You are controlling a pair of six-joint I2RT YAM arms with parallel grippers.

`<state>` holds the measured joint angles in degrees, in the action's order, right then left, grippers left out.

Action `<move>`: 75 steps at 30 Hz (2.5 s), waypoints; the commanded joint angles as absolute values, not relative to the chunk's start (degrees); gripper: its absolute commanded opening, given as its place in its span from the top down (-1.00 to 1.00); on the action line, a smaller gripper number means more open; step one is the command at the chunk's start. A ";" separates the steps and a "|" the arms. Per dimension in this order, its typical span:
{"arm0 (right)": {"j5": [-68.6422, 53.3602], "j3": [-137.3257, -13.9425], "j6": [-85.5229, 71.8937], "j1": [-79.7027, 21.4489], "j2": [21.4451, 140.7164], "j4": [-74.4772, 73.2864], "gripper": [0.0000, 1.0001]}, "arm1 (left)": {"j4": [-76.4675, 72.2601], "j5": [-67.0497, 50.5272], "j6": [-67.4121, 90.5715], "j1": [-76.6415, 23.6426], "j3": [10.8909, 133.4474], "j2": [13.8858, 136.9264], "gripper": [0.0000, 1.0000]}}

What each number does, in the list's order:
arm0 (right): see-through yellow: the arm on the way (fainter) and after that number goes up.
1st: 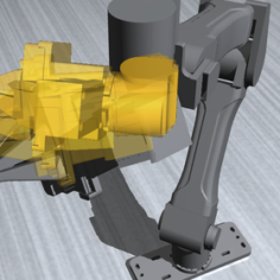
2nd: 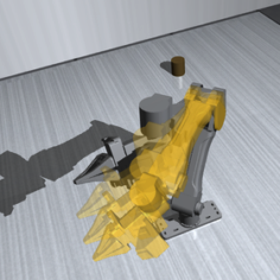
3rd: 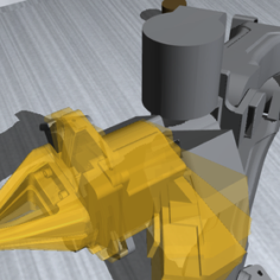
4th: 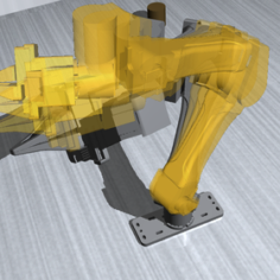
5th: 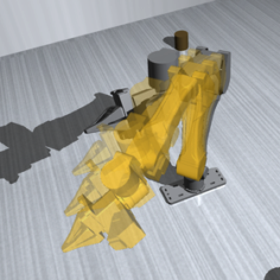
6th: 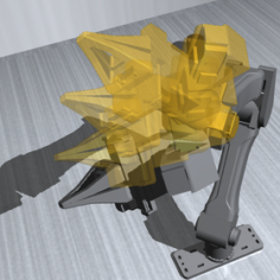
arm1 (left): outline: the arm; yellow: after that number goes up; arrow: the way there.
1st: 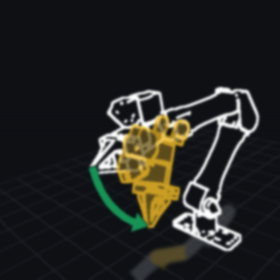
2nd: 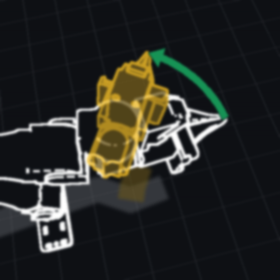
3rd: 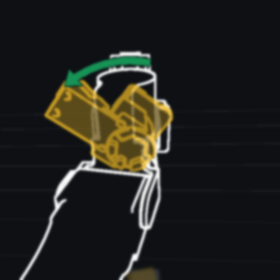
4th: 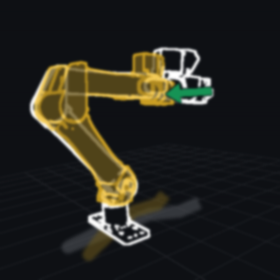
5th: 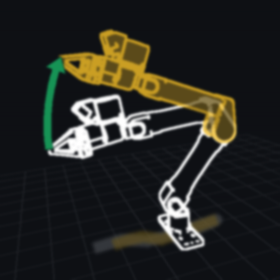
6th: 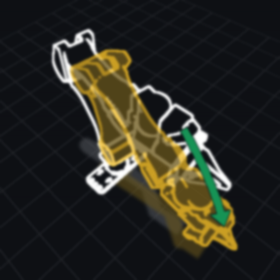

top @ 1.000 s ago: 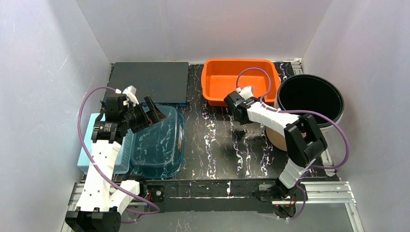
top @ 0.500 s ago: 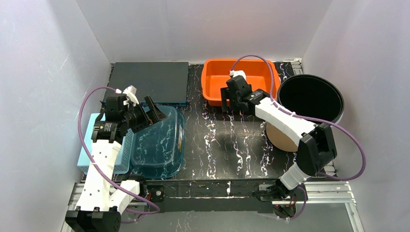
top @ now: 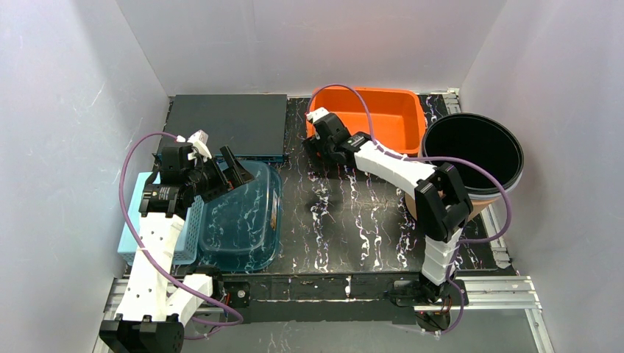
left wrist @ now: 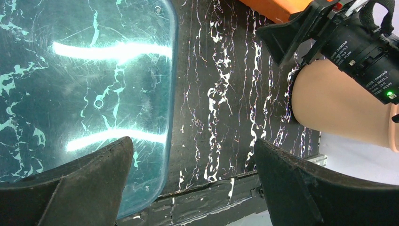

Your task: Turn the large container upside down

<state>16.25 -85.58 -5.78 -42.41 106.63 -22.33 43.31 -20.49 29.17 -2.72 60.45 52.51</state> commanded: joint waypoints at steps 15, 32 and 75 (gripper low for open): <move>30.51 -98.31 11.89 -46.23 114.49 -20.20 -0.92 | 44.89 -21.89 28.04 -2.41 62.09 52.27 -0.96; 26.95 -94.68 10.24 -46.23 117.34 -20.24 -0.21 | 45.17 -21.55 27.99 -2.38 61.80 51.94 -0.96; -19.08 -64.25 9.17 -53.84 88.07 11.29 0.87 | 7.45 -41.48 54.43 -2.69 58.32 71.76 -0.84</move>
<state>-16.53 -64.23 10.63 -52.93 91.22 6.07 10.52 -37.21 54.13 -2.72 56.31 68.95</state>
